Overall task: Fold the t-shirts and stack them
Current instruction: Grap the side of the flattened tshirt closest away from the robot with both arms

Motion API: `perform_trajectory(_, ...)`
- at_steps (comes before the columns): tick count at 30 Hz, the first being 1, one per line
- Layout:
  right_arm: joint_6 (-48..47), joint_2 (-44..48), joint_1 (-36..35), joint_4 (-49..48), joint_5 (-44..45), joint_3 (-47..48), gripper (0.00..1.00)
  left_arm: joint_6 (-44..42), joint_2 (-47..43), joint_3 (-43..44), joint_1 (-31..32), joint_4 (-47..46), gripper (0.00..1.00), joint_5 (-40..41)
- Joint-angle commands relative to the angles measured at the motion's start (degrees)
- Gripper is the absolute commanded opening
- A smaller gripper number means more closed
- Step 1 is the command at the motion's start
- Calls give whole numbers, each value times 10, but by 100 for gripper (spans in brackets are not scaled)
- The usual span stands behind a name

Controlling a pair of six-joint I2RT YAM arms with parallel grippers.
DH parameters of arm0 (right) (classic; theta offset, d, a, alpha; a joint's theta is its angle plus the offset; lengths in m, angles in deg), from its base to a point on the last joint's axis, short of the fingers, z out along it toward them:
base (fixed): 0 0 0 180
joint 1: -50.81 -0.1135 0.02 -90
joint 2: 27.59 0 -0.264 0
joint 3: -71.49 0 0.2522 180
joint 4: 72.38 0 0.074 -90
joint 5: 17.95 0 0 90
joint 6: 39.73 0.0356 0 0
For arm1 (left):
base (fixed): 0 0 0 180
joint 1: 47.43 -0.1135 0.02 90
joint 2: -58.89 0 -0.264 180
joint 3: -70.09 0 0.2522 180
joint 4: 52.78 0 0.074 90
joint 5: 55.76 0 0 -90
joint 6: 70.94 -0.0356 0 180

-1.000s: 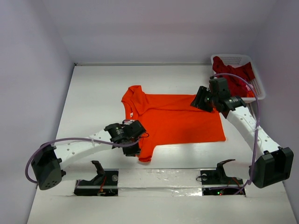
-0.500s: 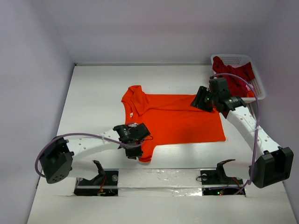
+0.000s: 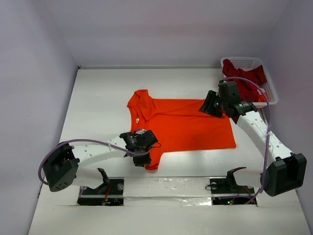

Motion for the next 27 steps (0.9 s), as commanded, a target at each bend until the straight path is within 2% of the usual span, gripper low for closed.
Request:
perform_trajectory(1, -7, 1, 3, -3, 4, 24, 53, -8, -2, -7, 3, -3, 24, 2)
perform_trajectory(14, -4, 6, 3, -5, 5, 17, 53, -7, 5, -18, 9, -11, 19, 1)
perform_trajectory(17, -3, 7, 3, -6, 5, 17, 53, -7, 6, -20, 9, -11, 15, 2)
perform_trajectory(20, -2, 7, 3, -5, 6, 18, 53, -5, 7, -17, 9, -9, 0, 4)
perform_trajectory(23, -2, 7, 3, -5, 12, 15, 52, -3, 7, -10, 9, -1, 0, 8)
perform_trajectory(26, 7, 3, 3, 11, 41, 12, 44, -3, 5, 10, 9, 17, 0, 21)
perform_trajectory(27, 12, 1, 3, 19, 77, 12, 39, -3, 4, 25, 9, 22, 0, 24)
